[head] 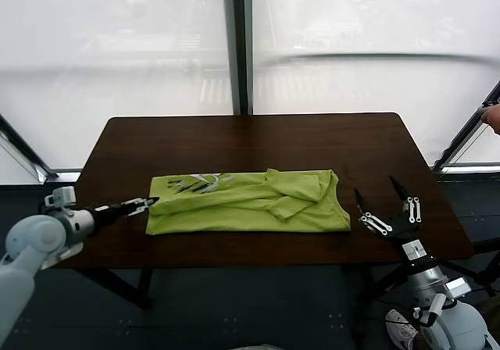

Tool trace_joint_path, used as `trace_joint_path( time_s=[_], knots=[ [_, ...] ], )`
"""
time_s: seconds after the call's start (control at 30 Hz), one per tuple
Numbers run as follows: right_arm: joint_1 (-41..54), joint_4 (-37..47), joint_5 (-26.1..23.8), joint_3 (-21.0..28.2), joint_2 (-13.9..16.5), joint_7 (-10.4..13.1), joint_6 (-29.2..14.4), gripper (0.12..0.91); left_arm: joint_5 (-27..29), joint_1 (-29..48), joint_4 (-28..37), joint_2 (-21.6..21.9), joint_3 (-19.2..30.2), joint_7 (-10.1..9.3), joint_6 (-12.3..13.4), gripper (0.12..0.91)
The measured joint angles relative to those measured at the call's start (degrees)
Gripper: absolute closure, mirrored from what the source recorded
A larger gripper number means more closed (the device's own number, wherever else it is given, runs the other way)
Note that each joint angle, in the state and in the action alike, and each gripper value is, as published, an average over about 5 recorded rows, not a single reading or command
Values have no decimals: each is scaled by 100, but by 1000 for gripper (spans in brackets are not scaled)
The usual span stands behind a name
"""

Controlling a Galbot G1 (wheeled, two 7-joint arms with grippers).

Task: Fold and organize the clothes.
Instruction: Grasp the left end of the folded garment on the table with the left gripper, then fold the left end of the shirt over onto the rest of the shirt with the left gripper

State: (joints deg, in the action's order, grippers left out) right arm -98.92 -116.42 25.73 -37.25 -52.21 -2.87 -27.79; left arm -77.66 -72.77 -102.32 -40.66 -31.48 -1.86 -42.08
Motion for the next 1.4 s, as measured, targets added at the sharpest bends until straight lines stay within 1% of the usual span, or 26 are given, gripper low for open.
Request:
trace_joint_path(
  time_s=[0.2, 0.47, 0.57, 0.63, 0.67, 0.77, 0.8, 0.87, 0.9, 0.93, 1.0, 1.03, 1.1, 1.2, 1.4],
  knots=[
    [-6, -52, -3, -1, 5, 13, 49, 118, 24, 47, -59, -95, 84, -42, -2, 123],
    [-38, -130, -37, -2, -38, 28, 60, 118, 77, 89, -42, -238, 110, -225, 1, 124],
    [-75, -172, -58, 0, -69, 30, 60, 118, 91, 76, -53, -267, 102, -293, -1, 142],
    [-102, -201, -71, -2, -90, 32, 60, 118, 90, 70, -68, -278, 98, -329, -10, 184],
    [-113, -214, -76, -4, -101, 32, 60, 118, 91, 68, -79, -285, 97, -340, -16, 218],
    [-137, -250, -87, -13, -130, 35, 59, 118, 106, 62, -123, -318, 91, -364, -28, 374],
    [-143, -263, -89, -16, -138, 37, 58, 118, 115, 59, -141, -333, 85, -378, -28, 449],
    [-155, -287, -94, -22, -151, 44, 56, 118, 140, 43, -179, -354, 56, -414, -28, 562],
    [-162, -298, -95, -27, -156, 50, 55, 118, 156, 29, -200, -357, 35, -429, -27, 638],
    [-169, -306, -96, -35, -159, 56, 54, 118, 176, 14, -219, -353, 12, -441, -27, 695],
    [-183, -318, -96, -53, -164, 69, 53, 118, 228, -30, -258, -321, -46, -450, -25, 801],
    [-189, -323, -96, -62, -165, 75, 52, 118, 259, -57, -276, -293, -80, -451, -24, 830],
    [-189, -326, -96, -72, -166, 90, 50, 118, 319, -124, -304, -212, -166, -453, -22, 852],
    [-157, -316, -96, -57, -166, 122, 50, 118, 413, -247, -320, -47, -349, -456, -21, 847],
    [39, -206, -96, 117, -158, 270, 61, 118, 613, -572, -322, 333, -929, -404, -19, 849]
  ],
)
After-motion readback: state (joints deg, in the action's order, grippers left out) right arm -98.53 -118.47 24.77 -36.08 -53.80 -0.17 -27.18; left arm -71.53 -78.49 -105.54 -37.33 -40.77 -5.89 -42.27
